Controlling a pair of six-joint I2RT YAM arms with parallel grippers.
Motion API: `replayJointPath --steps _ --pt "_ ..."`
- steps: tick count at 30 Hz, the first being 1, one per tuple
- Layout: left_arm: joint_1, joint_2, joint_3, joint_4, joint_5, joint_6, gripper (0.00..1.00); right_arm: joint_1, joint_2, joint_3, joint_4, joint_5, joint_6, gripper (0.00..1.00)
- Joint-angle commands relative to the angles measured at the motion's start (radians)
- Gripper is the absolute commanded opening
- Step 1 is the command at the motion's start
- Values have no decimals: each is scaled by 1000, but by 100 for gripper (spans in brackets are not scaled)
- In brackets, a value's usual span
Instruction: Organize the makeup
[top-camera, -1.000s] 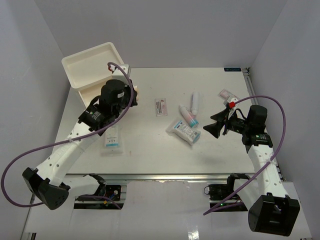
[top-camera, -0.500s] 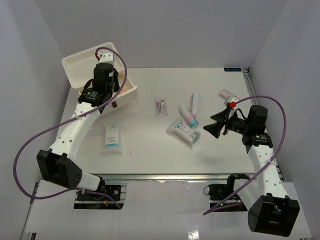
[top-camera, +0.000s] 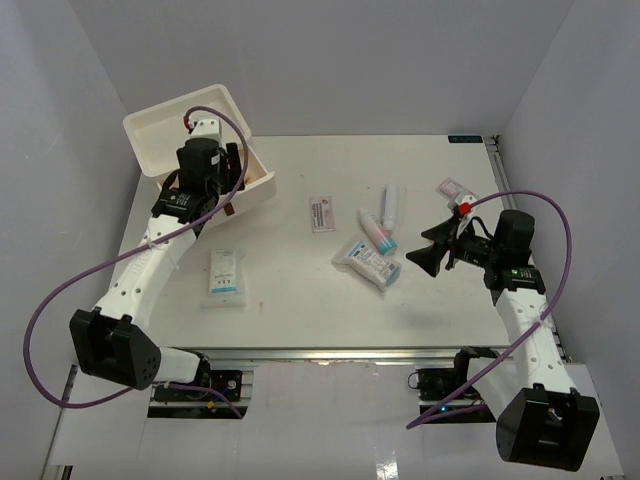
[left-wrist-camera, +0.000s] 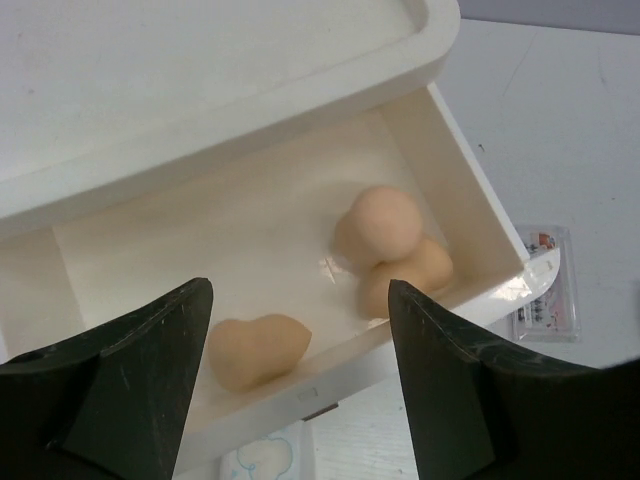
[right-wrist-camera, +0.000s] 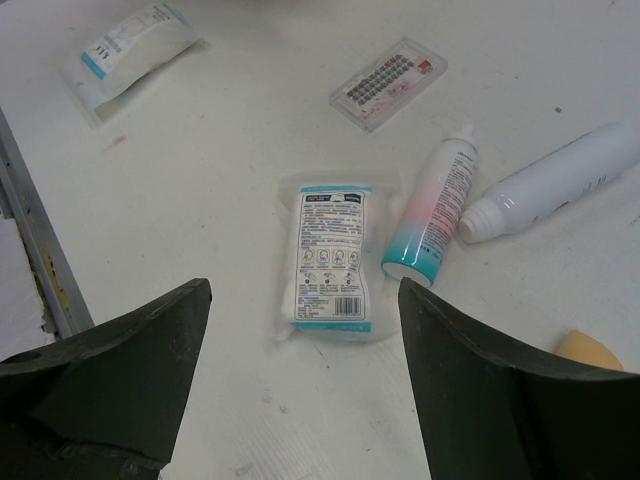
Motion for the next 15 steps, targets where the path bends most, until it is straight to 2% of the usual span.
replayJointPath --steps 1,2,5,9,11,14,15 --pt "1 -118 -32 1 87 -31 82 -12 20 -10 33 17 -19 82" --pt "1 -140 -40 -1 139 -41 82 -16 25 -10 31 27 -25 82" --pt "1 -209 -87 19 467 -71 82 -28 43 -9 25 96 -56 83" --pt "0 -344 -256 126 826 -112 83 -29 102 16 13 327 -58 82" --pt "0 -396 -322 160 853 -114 84 -28 146 45 0 426 -45 81" --pt "-2 -492 -429 201 829 -95 86 -16 273 105 -23 624 0 79" --pt "-3 -522 -448 210 817 -93 86 -16 302 122 -24 648 5 79"
